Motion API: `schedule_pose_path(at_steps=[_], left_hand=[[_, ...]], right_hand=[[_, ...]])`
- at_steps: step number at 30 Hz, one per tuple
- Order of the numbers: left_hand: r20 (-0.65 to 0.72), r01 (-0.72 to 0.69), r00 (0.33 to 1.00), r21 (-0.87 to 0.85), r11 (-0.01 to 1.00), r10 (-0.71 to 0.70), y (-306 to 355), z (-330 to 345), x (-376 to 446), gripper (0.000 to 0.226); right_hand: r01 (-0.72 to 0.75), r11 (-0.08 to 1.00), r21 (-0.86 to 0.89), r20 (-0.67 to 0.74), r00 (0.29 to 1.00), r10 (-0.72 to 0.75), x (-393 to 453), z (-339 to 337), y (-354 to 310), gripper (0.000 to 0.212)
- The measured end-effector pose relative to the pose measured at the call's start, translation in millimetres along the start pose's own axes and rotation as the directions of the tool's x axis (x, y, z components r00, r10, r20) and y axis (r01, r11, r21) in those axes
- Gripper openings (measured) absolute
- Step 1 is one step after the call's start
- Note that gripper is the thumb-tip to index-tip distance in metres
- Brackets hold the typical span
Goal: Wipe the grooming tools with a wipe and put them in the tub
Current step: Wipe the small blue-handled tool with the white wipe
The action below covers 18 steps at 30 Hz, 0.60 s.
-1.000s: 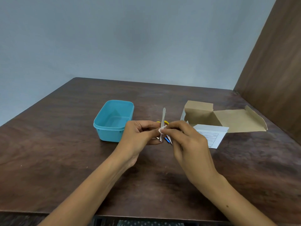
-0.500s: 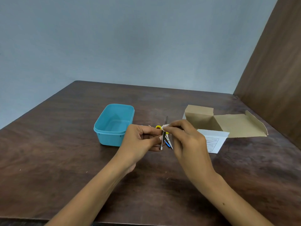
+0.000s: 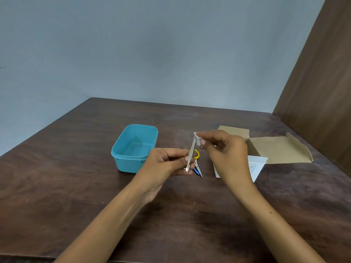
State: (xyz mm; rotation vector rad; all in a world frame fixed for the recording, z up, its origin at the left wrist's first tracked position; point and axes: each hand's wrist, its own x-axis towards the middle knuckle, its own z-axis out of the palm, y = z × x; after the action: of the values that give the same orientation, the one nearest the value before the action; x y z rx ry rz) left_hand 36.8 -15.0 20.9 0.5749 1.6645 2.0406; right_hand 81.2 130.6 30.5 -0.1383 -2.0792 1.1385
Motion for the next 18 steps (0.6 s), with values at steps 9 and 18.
schedule_pose_path(at_steps=[9, 18], left_hand=[[0.096, 0.183, 0.982, -0.246, 0.952, -0.164, 4, -2, 2, 0.022], [0.116, 0.196, 0.978, -0.263, 0.945, -0.171, 4, 1, 1, 0.018]], right_hand=[[-0.427, 0.759, 0.492, 0.226, 0.904, 0.363, -3, -12, -13, 0.025], [-0.362, 0.782, 0.508, 0.23, 0.932, 0.282, -9, -12, -9, 0.016]])
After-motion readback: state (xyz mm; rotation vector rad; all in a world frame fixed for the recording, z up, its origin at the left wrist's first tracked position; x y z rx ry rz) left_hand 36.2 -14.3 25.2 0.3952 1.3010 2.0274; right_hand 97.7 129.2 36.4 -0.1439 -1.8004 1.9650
